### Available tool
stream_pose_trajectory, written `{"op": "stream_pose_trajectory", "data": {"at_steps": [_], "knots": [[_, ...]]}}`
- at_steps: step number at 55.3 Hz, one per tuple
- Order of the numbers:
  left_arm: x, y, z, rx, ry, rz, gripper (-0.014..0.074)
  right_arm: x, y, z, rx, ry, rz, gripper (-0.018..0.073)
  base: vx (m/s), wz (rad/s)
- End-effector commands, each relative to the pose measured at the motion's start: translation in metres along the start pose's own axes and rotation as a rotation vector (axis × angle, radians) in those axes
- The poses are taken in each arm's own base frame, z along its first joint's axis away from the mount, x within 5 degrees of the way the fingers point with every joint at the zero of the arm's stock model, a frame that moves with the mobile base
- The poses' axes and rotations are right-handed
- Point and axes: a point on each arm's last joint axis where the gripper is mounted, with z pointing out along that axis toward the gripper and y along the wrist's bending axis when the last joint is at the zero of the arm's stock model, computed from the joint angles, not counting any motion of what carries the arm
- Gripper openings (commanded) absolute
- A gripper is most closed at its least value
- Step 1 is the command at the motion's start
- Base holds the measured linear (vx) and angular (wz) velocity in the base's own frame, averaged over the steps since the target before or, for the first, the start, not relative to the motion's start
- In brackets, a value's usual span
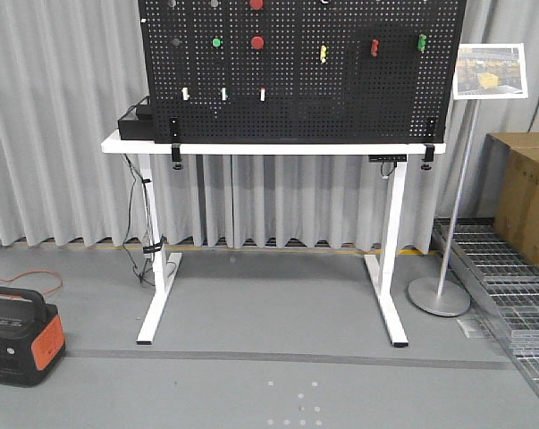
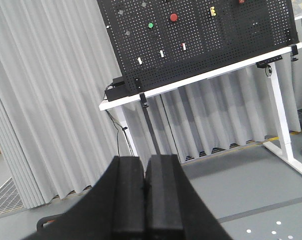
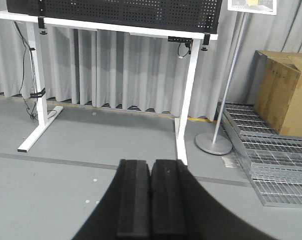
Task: Rotate knob clockwise with right arm
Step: 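Drive the base forward up to the black pegboard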
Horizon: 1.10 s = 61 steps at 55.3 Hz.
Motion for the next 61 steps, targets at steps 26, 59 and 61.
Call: {"op": "stream_pose_trajectory", "data": {"at_steps": [26, 59, 61], "knots": [[0.0029, -0.0016, -0.0010, -0.005, -0.060, -0.010, -0.0006, -0.0058, -0.0012, -0.0009, 0.017, -0.091, -0.007, -0.0008, 0.00, 0.00], [0.0029, -0.0016, -0.0010, -0.005, -0.060, -0.010, -0.0006, -0.0056, -0.0012, -0.0008, 0.016, -0.088, -0.007, -0.0008, 0.04, 0.00], [0.0029, -0.0016, -0.0010, -0.005, -0.060, -0.010, -0.0006, -0.0056, -0.0012, -0.0008, 0.016, -0.088, -0.007, -0.0008, 0.12, 0.02]]}}
